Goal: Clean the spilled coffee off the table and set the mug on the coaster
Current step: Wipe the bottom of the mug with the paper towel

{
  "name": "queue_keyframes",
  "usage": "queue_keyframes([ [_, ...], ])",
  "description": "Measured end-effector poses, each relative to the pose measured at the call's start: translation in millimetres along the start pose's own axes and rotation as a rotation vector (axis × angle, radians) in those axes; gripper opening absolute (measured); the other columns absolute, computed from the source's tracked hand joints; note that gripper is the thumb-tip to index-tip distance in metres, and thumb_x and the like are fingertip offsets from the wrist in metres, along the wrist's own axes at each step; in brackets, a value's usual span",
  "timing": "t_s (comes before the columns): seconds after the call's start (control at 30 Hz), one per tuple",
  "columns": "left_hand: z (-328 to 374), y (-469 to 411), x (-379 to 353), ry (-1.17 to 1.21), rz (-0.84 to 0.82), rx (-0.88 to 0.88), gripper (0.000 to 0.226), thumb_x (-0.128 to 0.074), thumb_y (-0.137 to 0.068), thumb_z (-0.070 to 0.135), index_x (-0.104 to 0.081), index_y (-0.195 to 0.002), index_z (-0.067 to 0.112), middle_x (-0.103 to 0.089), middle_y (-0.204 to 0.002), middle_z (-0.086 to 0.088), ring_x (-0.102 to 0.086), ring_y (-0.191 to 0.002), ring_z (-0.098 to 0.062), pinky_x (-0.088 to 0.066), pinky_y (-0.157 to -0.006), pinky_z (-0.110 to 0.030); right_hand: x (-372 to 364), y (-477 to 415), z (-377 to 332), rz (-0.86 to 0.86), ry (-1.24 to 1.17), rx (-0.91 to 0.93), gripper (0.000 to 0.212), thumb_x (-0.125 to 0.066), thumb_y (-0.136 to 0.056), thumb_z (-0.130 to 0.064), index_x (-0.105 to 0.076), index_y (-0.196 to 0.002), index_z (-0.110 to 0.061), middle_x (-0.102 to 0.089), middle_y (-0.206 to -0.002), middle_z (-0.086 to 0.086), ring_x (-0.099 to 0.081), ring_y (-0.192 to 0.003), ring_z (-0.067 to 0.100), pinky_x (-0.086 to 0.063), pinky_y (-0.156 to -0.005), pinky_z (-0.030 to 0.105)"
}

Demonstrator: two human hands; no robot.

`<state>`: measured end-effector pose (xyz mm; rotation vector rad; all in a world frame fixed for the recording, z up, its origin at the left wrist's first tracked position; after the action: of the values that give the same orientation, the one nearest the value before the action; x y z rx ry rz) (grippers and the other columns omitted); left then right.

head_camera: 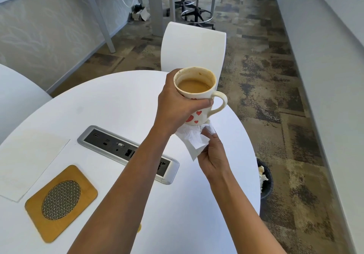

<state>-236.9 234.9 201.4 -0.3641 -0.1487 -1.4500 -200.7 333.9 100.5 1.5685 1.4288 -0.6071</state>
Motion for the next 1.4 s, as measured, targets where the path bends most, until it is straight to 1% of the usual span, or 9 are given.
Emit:
queue_keyframes([
  [0.17, 2, 3, -4, 0.025, 0.010, 0.004, 0.083, -0.089, -0.054, 0.030, -0.041, -0.122, 0.035, -0.055, -0.117, 0.013, -0.054, -0.106, -0.008, -0.051, -0.088, -0.032, -6, -10, -6, 0.069, -0.122, -0.032, 0.019, -0.043, -0.096, -0.014, -0.062, -0.097, -0.010, -0.073, -0.079, 0.007, -0.070, -0.067, 0.018, -0.058, -0.055, 0.028],
  [0.4, 0, 4, -8, 0.001, 0.008, -0.014, 0.081, -0.088, -0.055, 0.031, -0.039, -0.119, 0.037, -0.052, -0.113, 0.016, -0.053, -0.102, -0.007, -0.048, -0.080, -0.021, -17, -20, 4, 0.033, -0.210, -0.059, 0.047, -0.038, -0.100, -0.012, -0.076, -0.072, -0.007, -0.074, -0.074, 0.010, -0.072, -0.066, 0.021, -0.061, -0.061, 0.033],
  [0.53, -1, 5, -8, -0.009, 0.011, -0.029, 0.080, -0.088, -0.055, 0.033, -0.039, -0.119, 0.038, -0.051, -0.113, 0.018, -0.052, -0.099, -0.004, -0.044, -0.076, -0.014, -20, -24, 13, 0.097, -0.140, -0.115, 0.032, -0.029, -0.102, -0.012, -0.056, -0.085, -0.004, -0.069, -0.069, 0.012, -0.069, -0.058, 0.021, -0.057, -0.047, 0.026],
  [0.67, -5, 4, -7, 0.016, 0.029, -0.016, 0.080, -0.088, -0.053, 0.032, -0.041, -0.118, 0.038, -0.053, -0.111, 0.018, -0.053, -0.100, -0.003, -0.045, -0.078, -0.017, -16, -21, 12, 0.035, 0.005, -0.122, 0.029, -0.037, -0.098, -0.007, -0.062, -0.084, -0.007, -0.071, -0.067, 0.006, -0.070, -0.058, 0.015, -0.058, -0.053, 0.025],
  [0.8, -11, 3, -7, 0.009, 0.042, -0.015, 0.078, -0.088, -0.055, 0.031, -0.038, -0.115, 0.041, -0.049, -0.105, 0.026, -0.052, -0.098, 0.000, -0.044, -0.077, -0.014, -11, -16, 8, -0.057, 0.173, -0.120, 0.048, -0.043, -0.092, 0.006, -0.078, -0.067, -0.016, -0.074, -0.073, 0.001, -0.071, -0.067, 0.011, -0.059, -0.066, 0.022],
  [1.13, -16, -5, -3, 0.034, 0.058, -0.011, 0.083, -0.087, -0.059, 0.030, -0.041, -0.127, 0.029, -0.053, -0.122, 0.012, -0.052, -0.108, -0.008, -0.047, -0.083, -0.020, 3, -2, -5, -0.121, 0.328, -0.172, 0.039, -0.041, -0.093, 0.003, -0.073, -0.079, -0.015, -0.071, -0.090, 0.005, -0.064, -0.086, 0.019, -0.051, -0.079, 0.027],
  [1.2, -15, -7, -1, 0.046, 0.077, -0.011, 0.083, -0.088, -0.056, 0.030, -0.042, -0.126, 0.029, -0.055, -0.122, 0.010, -0.053, -0.108, -0.008, -0.049, -0.086, -0.024, 4, 1, -8, -0.078, 0.229, -0.203, 0.036, -0.041, -0.096, -0.003, -0.073, -0.083, -0.013, -0.071, -0.091, 0.007, -0.067, -0.083, 0.019, -0.054, -0.077, 0.031],
  [1.3, -15, -10, 4, 0.081, 0.133, -0.014, 0.082, -0.089, -0.051, 0.026, -0.046, -0.121, 0.030, -0.059, -0.117, 0.012, -0.056, -0.106, -0.005, -0.050, -0.087, -0.027, 10, 2, -18, 0.007, -0.143, -0.196, 0.043, -0.040, -0.095, -0.001, -0.076, -0.073, -0.003, -0.075, -0.076, 0.010, -0.072, -0.065, 0.017, -0.057, -0.053, 0.025],
  [1.4, -19, -13, 11, 0.070, 0.170, -0.007, 0.084, -0.090, -0.050, 0.026, -0.046, -0.122, 0.028, -0.059, -0.118, 0.009, -0.056, -0.107, -0.008, -0.051, -0.088, -0.030, 17, -4, -32, 0.120, -0.223, 0.019, 0.022, -0.062, -0.065, 0.008, -0.075, -0.078, -0.004, -0.075, -0.075, 0.006, -0.072, -0.066, 0.013, -0.059, -0.060, 0.023],
])
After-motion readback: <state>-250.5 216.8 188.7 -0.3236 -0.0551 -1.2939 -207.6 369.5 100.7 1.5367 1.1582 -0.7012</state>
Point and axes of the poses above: each hand's wrist, its own y-axis away from the middle knuckle, its own x-axis out of the back of the hand, z = x × y, the point moved 1 cm from there along -y, towards the middle knuckle
